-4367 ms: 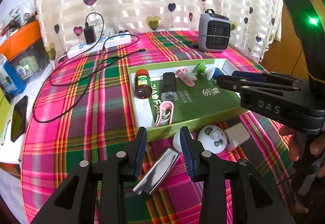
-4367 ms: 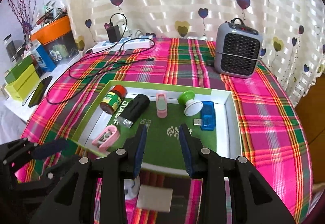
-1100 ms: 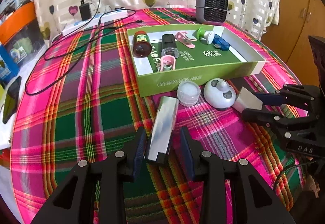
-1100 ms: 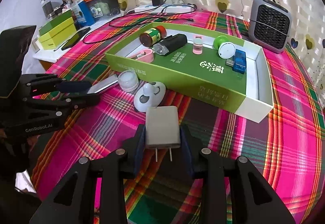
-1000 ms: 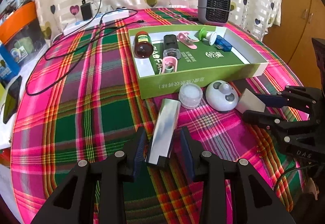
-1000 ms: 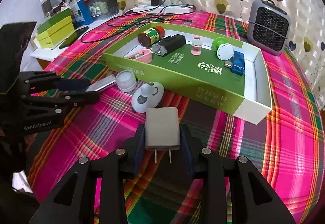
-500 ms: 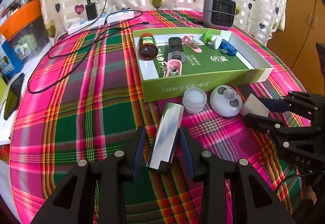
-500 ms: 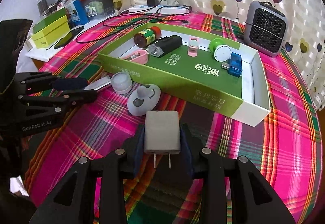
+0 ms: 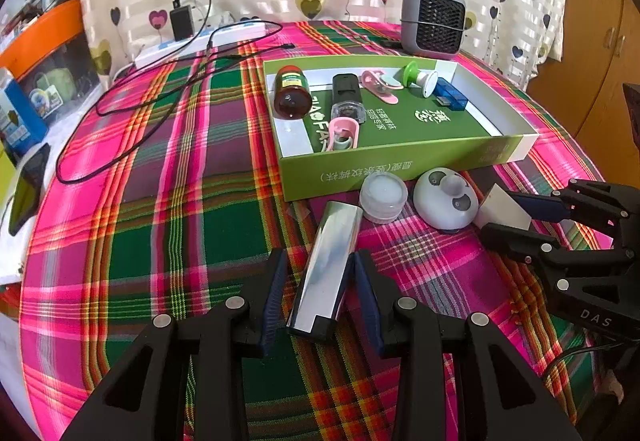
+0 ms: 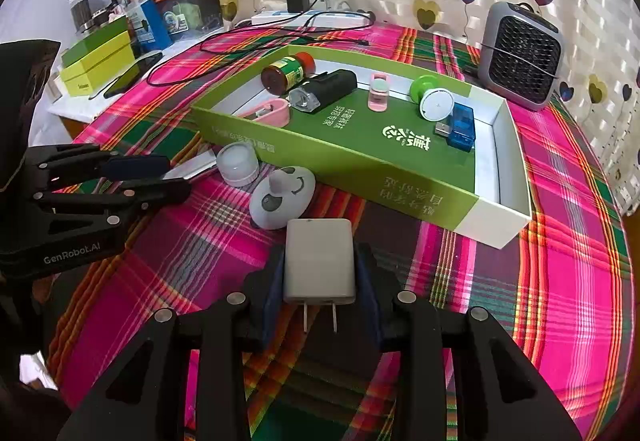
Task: Organize rigid objects
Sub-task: 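Grasp the silver bar with the left tool while the right grasps the charger, then carry the silver bar to the box with the left tool while the right carries the charger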
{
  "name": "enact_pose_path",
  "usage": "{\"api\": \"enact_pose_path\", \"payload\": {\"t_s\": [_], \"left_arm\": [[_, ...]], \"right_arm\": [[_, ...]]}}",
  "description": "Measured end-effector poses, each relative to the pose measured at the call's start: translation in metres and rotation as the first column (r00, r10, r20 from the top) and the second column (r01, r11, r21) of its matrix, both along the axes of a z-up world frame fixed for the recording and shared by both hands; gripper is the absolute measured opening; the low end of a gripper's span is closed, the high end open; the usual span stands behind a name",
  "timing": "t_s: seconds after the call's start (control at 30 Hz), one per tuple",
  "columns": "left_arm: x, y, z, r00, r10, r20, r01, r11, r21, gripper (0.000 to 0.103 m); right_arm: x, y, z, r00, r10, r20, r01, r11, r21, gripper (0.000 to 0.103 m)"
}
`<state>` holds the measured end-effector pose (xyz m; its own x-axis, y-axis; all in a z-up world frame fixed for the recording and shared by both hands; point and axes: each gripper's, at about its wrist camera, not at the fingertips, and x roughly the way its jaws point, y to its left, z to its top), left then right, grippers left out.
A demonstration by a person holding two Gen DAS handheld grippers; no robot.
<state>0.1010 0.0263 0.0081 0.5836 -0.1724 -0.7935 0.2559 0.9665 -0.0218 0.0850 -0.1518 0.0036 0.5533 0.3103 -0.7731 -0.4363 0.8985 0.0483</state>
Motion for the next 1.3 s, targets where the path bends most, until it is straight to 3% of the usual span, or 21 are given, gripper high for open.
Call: {"api": "enact_pose_path", "payload": {"t_s": [0.5,1.3], "left_arm": [[-0.0001,0.0057,0.0004,1.000,0.022,0.002,-0.022,1.000,-0.011,0.022],[-0.0041,0.0077,0.0035,1.000,0.027,0.007,-0.027,1.000,-0.009,0.022]], "right_arm": [[-0.0001,-0.0003,0.0001,1.000,-0.002,0.000,0.002,1.000,0.001,0.034],[-0.0016,-0.0044,0.0007,1.000,-0.024,-0.006,0.024,1.000,0.017,0.034]]}}
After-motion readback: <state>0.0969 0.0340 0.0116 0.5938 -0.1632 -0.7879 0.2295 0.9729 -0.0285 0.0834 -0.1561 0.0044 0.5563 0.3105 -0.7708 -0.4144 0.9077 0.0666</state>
